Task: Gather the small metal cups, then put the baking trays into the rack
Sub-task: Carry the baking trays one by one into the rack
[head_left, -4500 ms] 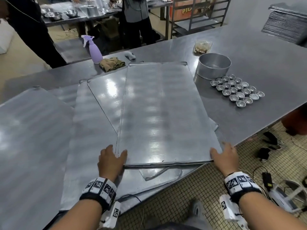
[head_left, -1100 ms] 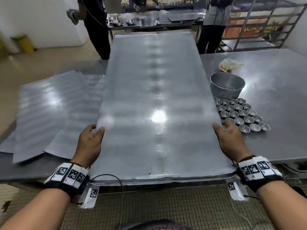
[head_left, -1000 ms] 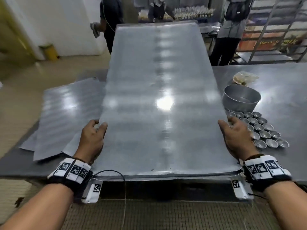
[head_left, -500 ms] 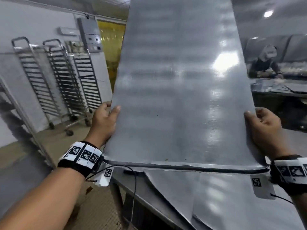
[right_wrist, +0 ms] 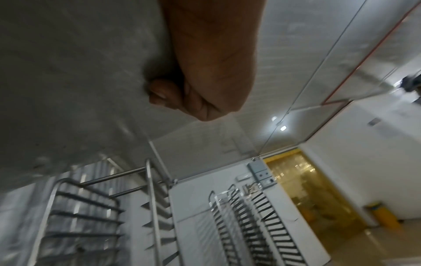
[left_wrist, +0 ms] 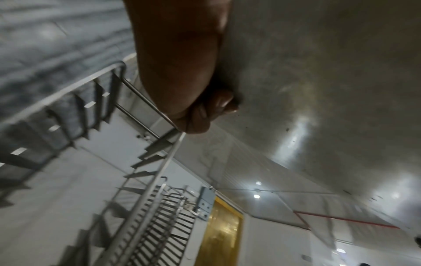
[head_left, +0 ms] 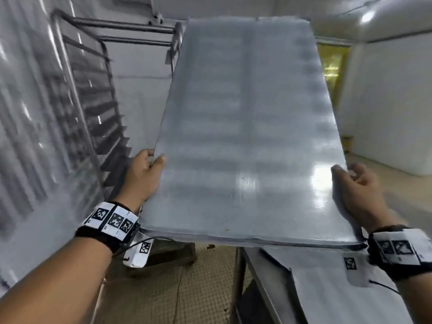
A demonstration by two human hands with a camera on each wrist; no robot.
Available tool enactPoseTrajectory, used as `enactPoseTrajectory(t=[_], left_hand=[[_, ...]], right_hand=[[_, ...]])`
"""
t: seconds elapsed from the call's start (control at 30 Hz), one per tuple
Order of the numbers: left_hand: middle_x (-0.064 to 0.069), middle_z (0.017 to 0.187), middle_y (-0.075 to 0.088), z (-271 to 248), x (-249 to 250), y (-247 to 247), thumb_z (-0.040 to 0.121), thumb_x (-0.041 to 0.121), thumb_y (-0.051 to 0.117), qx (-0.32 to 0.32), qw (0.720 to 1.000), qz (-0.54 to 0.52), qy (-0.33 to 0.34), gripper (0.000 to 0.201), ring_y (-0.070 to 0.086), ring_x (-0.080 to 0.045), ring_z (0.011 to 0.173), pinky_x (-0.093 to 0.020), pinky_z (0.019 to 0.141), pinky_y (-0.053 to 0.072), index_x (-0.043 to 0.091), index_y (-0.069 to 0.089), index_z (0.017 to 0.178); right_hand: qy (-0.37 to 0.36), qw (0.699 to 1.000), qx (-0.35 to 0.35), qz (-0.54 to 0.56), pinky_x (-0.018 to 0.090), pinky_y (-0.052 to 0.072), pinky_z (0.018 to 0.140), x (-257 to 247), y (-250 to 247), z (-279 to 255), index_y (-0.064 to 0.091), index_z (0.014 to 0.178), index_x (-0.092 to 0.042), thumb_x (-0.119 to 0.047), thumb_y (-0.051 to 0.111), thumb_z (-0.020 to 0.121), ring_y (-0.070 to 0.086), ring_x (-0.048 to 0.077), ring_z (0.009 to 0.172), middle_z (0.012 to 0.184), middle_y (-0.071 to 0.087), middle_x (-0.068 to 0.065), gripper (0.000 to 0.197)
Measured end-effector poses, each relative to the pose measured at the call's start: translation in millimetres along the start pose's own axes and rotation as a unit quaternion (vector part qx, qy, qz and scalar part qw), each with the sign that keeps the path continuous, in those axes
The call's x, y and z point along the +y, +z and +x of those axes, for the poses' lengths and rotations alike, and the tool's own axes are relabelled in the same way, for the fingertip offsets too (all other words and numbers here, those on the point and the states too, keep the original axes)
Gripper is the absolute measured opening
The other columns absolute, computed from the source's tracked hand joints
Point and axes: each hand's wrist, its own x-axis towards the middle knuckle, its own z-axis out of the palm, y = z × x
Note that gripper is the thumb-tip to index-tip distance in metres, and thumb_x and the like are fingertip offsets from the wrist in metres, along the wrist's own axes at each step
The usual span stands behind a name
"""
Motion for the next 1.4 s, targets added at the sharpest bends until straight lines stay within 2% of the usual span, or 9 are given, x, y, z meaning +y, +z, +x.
enactPoseTrajectory(t=[0.13, 0.23, 0.33, 0.5, 0.67, 0.87, 1.03, 1.27, 1.4], left_hand=[[-0.009, 0.091, 0.072, -47.1, -5.1, -59.2, 0.088, 0.048, 0.061, 0.050, 0.997, 0.040, -0.040, 0.032, 0.064, -0.009, 0.080, -0.035, 0.079, 0.053, 0.018, 0.065, 0.098], [0.007, 0.085, 0.066, -92.1, 1.6, -90.9, 0.100, 0.022, 0.061, 0.084, 0.990, 0.083, -0.070, 0.006, 0.060, 0.012, 0.068, -0.007, 0.066, 0.045, 0.017, 0.061, 0.096], [0.013, 0.087, 0.066, -136.0, 0.9, -121.3, 0.100, 0.022, 0.060, 0.111, 0.979, 0.141, -0.095, 0.009, 0.061, 0.003, 0.076, -0.018, 0.068, 0.045, 0.025, 0.061, 0.091], [0.003, 0.099, 0.067, -197.3, -8.9, -157.3, 0.099, 0.031, 0.061, 0.137, 0.961, 0.160, -0.178, 0.023, 0.063, -0.016, 0.090, -0.033, 0.081, 0.049, 0.012, 0.065, 0.111], [-0.005, 0.105, 0.070, -227.5, -23.5, -173.7, 0.098, 0.032, 0.061, 0.138, 0.949, 0.178, -0.220, 0.023, 0.066, -0.024, 0.096, -0.043, 0.091, 0.053, 0.012, 0.065, 0.109], [-0.005, 0.106, 0.070, -229.9, -47.0, -189.0, 0.097, 0.038, 0.063, 0.127, 0.940, 0.173, -0.266, 0.031, 0.067, -0.024, 0.096, -0.045, 0.091, 0.054, 0.013, 0.064, 0.115], [-0.002, 0.089, 0.065, -212.0, -64.7, -191.7, 0.098, 0.026, 0.062, 0.103, 0.944, 0.178, -0.258, 0.018, 0.061, -0.020, 0.084, -0.025, 0.069, 0.043, 0.008, 0.064, 0.099], [0.011, 0.082, 0.058, -167.2, -97.9, -213.6, 0.099, 0.022, 0.061, 0.069, 0.942, 0.197, -0.261, 0.010, 0.055, -0.011, 0.078, -0.012, 0.066, 0.037, 0.012, 0.060, 0.097], [0.003, 0.096, 0.059, -135.9, -119.9, -233.1, 0.099, 0.025, 0.060, 0.045, 0.942, 0.208, -0.260, 0.016, 0.052, -0.019, 0.095, -0.026, 0.075, 0.039, 0.012, 0.059, 0.109]], right_hand=[[-0.009, 0.991, -0.113, 0.068, 0.015, 0.033, 0.038, -7.5, 52.8, -5.7, 0.060, 0.089, -0.013, -0.025, 0.060, 0.099, 0.044, 0.007, 0.038, 0.047, 0.053, -0.005, 0.016], [0.020, 0.974, -0.194, 0.114, 0.015, 0.037, 0.041, -6.8, 79.8, -22.8, 0.059, 0.098, -0.005, -0.020, 0.059, 0.100, 0.049, 0.007, 0.044, 0.058, 0.058, 0.001, 0.015], [0.059, 0.955, -0.255, 0.138, 0.020, 0.041, 0.046, 6.9, 102.4, -44.4, 0.059, 0.105, -0.007, -0.031, 0.061, 0.098, 0.054, 0.013, 0.053, 0.064, 0.063, 0.003, 0.025], [0.106, 0.927, -0.326, 0.155, 0.032, 0.051, 0.066, 22.4, 125.0, -83.0, 0.063, 0.099, -0.016, -0.040, 0.065, 0.094, 0.067, 0.020, 0.067, 0.080, 0.074, 0.012, 0.024], [0.116, 0.926, -0.340, 0.115, 0.038, 0.049, 0.067, 28.7, 135.2, -107.7, 0.067, 0.092, -0.023, -0.051, 0.065, 0.089, 0.066, 0.022, 0.066, 0.077, 0.075, 0.011, 0.028], [0.120, 0.927, -0.346, 0.085, 0.026, 0.044, 0.058, 33.7, 148.9, -122.6, 0.066, 0.091, -0.014, -0.039, 0.064, 0.094, 0.059, 0.012, 0.054, 0.066, 0.070, 0.006, 0.025], [0.118, 0.933, -0.336, 0.046, 0.025, 0.042, 0.058, 36.9, 165.3, -126.8, 0.067, 0.091, -0.012, -0.037, 0.065, 0.095, 0.058, 0.008, 0.049, 0.062, 0.069, -0.002, 0.025], [0.134, 0.937, -0.322, 0.004, 0.022, 0.041, 0.050, 28.3, 211.0, -129.1, 0.067, 0.091, -0.008, -0.036, 0.064, 0.095, 0.058, 0.005, 0.046, 0.061, 0.068, -0.003, 0.028], [0.147, 0.940, -0.309, 0.005, 0.020, 0.042, 0.045, 20.8, 243.6, -132.4, 0.066, 0.089, -0.006, -0.032, 0.065, 0.095, 0.056, 0.005, 0.045, 0.066, 0.067, 0.003, 0.027]])
